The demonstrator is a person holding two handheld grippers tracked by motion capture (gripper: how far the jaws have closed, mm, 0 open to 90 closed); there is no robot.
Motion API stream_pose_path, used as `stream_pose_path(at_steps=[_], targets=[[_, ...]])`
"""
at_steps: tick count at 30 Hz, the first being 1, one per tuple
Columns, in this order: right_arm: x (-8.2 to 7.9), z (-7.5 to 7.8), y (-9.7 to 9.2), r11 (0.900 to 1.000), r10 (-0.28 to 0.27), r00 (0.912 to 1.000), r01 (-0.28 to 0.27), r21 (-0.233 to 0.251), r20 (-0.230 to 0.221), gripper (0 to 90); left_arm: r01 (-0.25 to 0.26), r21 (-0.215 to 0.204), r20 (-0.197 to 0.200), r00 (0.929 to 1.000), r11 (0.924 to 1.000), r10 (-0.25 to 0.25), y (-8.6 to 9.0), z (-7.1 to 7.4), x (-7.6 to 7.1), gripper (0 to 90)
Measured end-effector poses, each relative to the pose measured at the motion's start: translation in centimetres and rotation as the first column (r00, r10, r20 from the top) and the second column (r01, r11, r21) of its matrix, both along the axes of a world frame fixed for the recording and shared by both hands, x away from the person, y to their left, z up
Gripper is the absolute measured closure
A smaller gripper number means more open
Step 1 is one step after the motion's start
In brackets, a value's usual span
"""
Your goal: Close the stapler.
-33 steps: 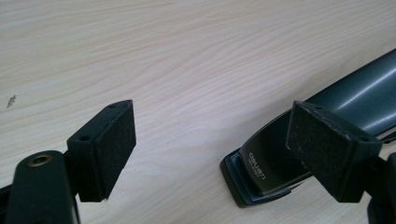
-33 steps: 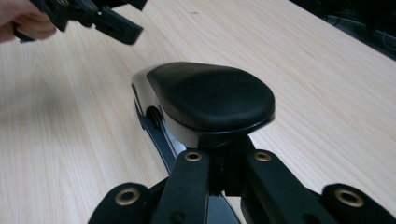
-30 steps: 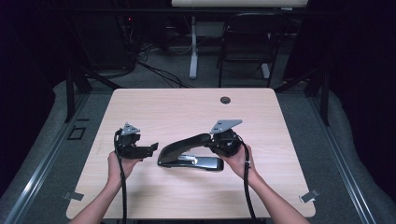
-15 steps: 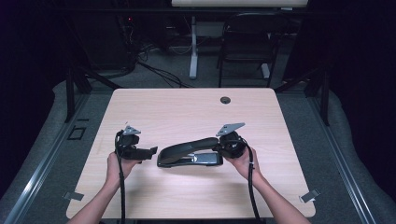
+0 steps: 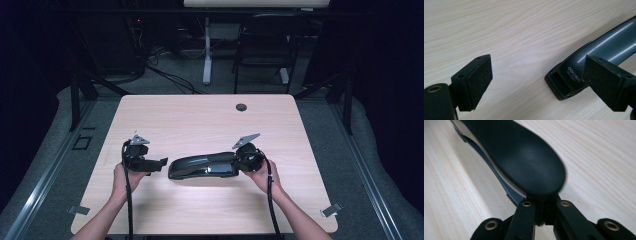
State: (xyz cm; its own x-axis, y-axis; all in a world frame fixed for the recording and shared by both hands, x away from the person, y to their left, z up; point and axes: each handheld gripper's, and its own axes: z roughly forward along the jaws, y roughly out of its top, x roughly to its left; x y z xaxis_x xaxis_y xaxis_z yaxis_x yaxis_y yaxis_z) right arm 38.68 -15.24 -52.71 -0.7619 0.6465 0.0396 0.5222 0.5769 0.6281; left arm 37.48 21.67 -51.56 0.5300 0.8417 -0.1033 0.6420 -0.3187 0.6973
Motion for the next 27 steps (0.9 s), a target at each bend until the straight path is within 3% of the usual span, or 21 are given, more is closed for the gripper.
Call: stream_pose_path(at_steps=[4,7,9,12,15,21,24,27], targets=[[0.4,0.4,-1.0,0.9991,-0.043,0.999,0.043,0.001,0.013,89.9,-0.002,-0.003,0.005,1.0,1.0,0.002,0.3,0.0,0.0,9.7],[0.4,1.6,-1.9,0.996,-0.086,0.9959,0.085,0.029,0.029,90.0,-0.004,-0.008,0.004,1.0,1.0,0.005,0.4,0.0,0.0,9.5],[0.2,2.8,-2.0,0.9937,-0.105,0.9924,0.102,0.045,0.064,89.9,-0.002,-0.005,0.005,1.0,1.0,0.002,0.4,0.0,0.1,9.3],[-0.5,4.8,-2.1,0.9909,-0.114,0.9875,0.105,0.084,0.108,89.8,0.0,-0.003,0.001,1.0,1.0,0.0,0.3,-0.1,0.1,8.2],[-1.2,5.9,-1.7,0.9919,-0.085,0.9889,0.073,0.103,0.122,89.7,0.007,-0.002,-0.004,1.0,1.0,-0.007,0.2,-0.1,0.2,6.4],[-1.5,5.6,-0.2,0.9972,-0.022,0.9956,0.016,0.073,0.091,89.3,0.005,0.001,-0.013,0.9999,1.0,-0.005,0.3,-0.3,0.2,4.8],[-1.4,5.1,0.1,0.9986,-0.019,0.997,0.015,0.052,0.075,89.7,0.006,0.001,-0.017,0.9998,1.0,-0.006,0.4,-0.3,0.2,4.5],[-1.4,5.0,0.0,0.998,-0.024,0.9971,0.02,0.059,0.072,89.9,0.007,-0.001,-0.018,0.9998,1.0,-0.007,0.4,-0.3,0.3,4.4]])
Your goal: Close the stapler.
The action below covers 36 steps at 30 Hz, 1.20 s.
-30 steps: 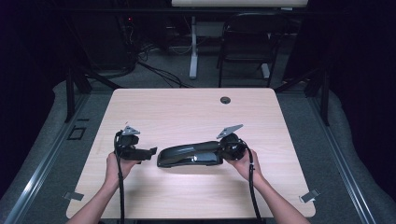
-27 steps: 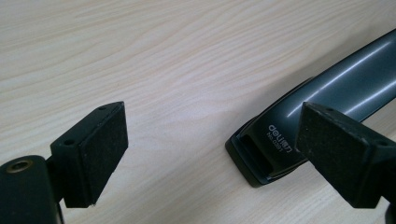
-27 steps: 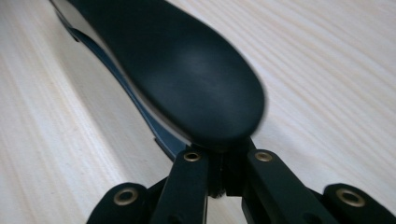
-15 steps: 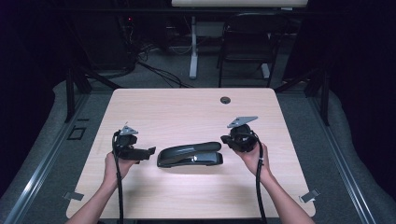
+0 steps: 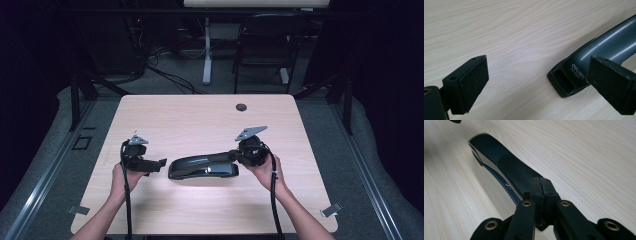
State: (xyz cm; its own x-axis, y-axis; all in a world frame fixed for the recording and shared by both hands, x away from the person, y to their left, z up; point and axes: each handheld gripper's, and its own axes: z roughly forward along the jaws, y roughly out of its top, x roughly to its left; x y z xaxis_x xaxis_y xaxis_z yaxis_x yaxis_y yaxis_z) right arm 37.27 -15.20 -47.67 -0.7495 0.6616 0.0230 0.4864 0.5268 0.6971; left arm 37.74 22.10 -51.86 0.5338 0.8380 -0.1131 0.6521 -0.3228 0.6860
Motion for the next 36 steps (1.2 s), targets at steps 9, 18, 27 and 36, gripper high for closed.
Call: stream_pose_path(at_steps=[9,18,27,36], targets=[[0.3,-1.1,0.2,0.9987,0.0,0.9997,-0.002,-0.052,-0.023,90.0,0.002,0.0,0.002,1.0,1.0,-0.002,-0.1,-0.1,0.0,4.4],[0.6,-1.9,0.2,0.9974,-0.01,0.9983,0.005,-0.072,-0.058,90.0,0.002,0.001,-0.001,1.0,1.0,-0.002,-0.1,-0.1,0.0,4.3],[0.7,-2.0,0.0,0.9988,-0.02,0.997,0.017,-0.047,-0.074,90.0,0.003,0.004,-0.001,1.0,1.0,-0.003,-0.1,-0.1,0.0,4.3],[0.8,-2.3,-0.1,0.9987,-0.022,0.9969,0.018,-0.048,-0.076,90.0,0.0,0.003,0.0,1.0,1.0,0.0,-0.1,-0.2,0.0,4.3]])
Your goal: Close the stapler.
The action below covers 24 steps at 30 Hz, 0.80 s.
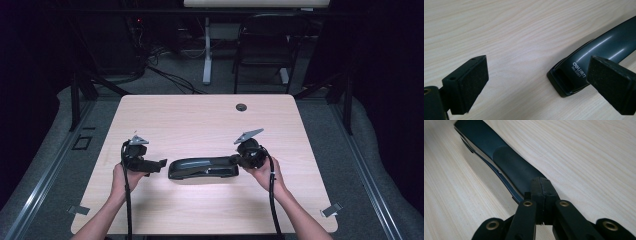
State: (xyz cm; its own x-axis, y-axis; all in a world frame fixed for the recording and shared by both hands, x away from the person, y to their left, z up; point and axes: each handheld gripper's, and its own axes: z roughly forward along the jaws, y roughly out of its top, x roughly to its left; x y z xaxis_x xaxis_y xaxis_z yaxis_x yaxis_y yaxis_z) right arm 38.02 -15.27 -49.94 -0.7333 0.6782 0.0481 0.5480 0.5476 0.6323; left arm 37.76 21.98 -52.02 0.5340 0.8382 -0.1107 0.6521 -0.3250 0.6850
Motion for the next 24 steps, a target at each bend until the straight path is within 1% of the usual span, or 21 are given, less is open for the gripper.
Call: stream_pose_path(at_steps=[6,10,11,14,16,17,21,23,24], targets=[[0.0,0.1,0.2,0.9999,0.003,1.0,-0.003,-0.013,0.004,90.0,0.003,-0.002,-0.006,1.0,1.0,-0.003,0.1,0.0,0.0,4.3],[-0.1,0.6,0.0,1.0,0.006,0.9999,-0.006,0.006,0.008,90.0,0.005,-0.005,-0.004,1.0,1.0,-0.005,0.1,0.0,0.1,4.2],[-0.1,0.9,0.0,0.9999,0.007,0.9998,-0.007,0.014,0.02,89.2,0.005,-0.006,-0.006,1.0,1.0,-0.005,0.1,0.0,0.1,4.3],[-0.3,1.5,-0.1,0.9994,0.006,0.9994,-0.007,0.034,0.035,87.7,0.008,-0.004,-0.008,0.9999,1.0,-0.008,0.1,-0.1,0.1,4.3],[-0.4,1.9,-0.1,0.9992,0.005,0.9988,-0.006,0.039,0.049,86.4,0.008,-0.004,-0.008,0.9999,1.0,-0.008,0.1,-0.1,0.1,4.2],[-0.4,1.9,0.0,0.9996,0.009,0.9987,-0.011,0.028,0.051,85.2,0.009,-0.004,-0.009,0.9999,1.0,-0.009,0.1,-0.1,0.1,4.2],[-0.6,2.3,0.1,0.9989,0.008,0.997,-0.012,0.045,0.076,79.9,0.006,-0.006,-0.006,1.0,1.0,-0.006,0.1,-0.1,0.1,4.2],[-0.7,2.6,0.1,0.9988,0.013,0.9968,-0.017,0.046,0.079,74.3,0.005,-0.007,-0.006,1.0,1.0,-0.006,0.1,-0.1,0.1,4.2],[-0.8,2.8,0.0,0.999,0.014,0.9967,-0.017,0.04,0.08,70.1,0.006,-0.006,-0.006,1.0,1.0,-0.006,0.1,-0.1,0.1,4.2]])
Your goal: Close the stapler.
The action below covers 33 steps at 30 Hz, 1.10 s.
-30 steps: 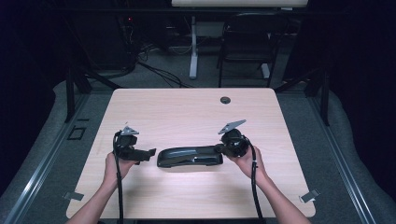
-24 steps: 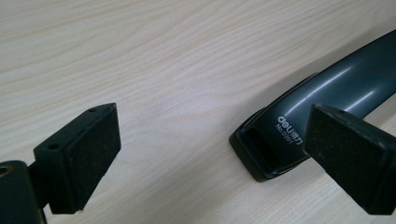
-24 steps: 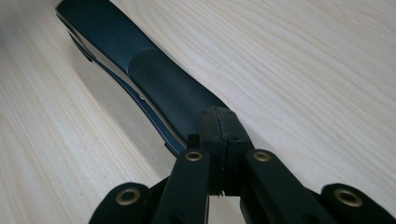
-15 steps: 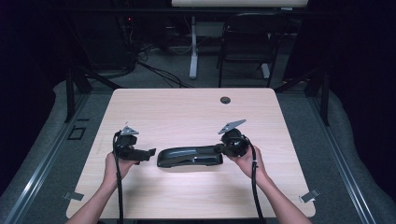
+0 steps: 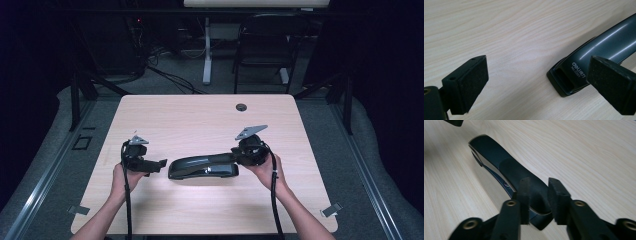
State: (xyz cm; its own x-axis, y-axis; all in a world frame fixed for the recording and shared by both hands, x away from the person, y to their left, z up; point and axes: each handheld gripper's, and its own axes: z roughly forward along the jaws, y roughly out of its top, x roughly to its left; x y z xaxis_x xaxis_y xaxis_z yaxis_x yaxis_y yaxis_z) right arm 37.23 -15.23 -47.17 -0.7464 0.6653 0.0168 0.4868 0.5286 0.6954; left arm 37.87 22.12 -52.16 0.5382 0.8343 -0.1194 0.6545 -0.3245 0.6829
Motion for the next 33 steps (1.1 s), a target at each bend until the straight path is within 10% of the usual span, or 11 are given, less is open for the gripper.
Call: stream_pose_path(at_steps=[14,21,33], targets=[[-1.4,2.1,-1.9,0.9989,-0.035,0.9982,0.033,-0.033,-0.049,17.5,-0.003,-0.001,-0.002,1.0,1.0,0.003,0.2,0.1,-0.1,4.2],[-2.9,2.0,-4.1,0.9963,-0.066,0.9972,0.063,-0.057,-0.036,12.5,-0.008,-0.008,0.0,1.0,0.9999,0.008,0.4,0.1,0.0,4.0],[-4.6,-3.4,-8.1,0.9592,-0.129,0.9779,0.081,-0.271,-0.164,0.0,-0.009,-0.005,-0.014,0.9999,1.0,0.009,0.6,-0.1,0.2,3.2]])
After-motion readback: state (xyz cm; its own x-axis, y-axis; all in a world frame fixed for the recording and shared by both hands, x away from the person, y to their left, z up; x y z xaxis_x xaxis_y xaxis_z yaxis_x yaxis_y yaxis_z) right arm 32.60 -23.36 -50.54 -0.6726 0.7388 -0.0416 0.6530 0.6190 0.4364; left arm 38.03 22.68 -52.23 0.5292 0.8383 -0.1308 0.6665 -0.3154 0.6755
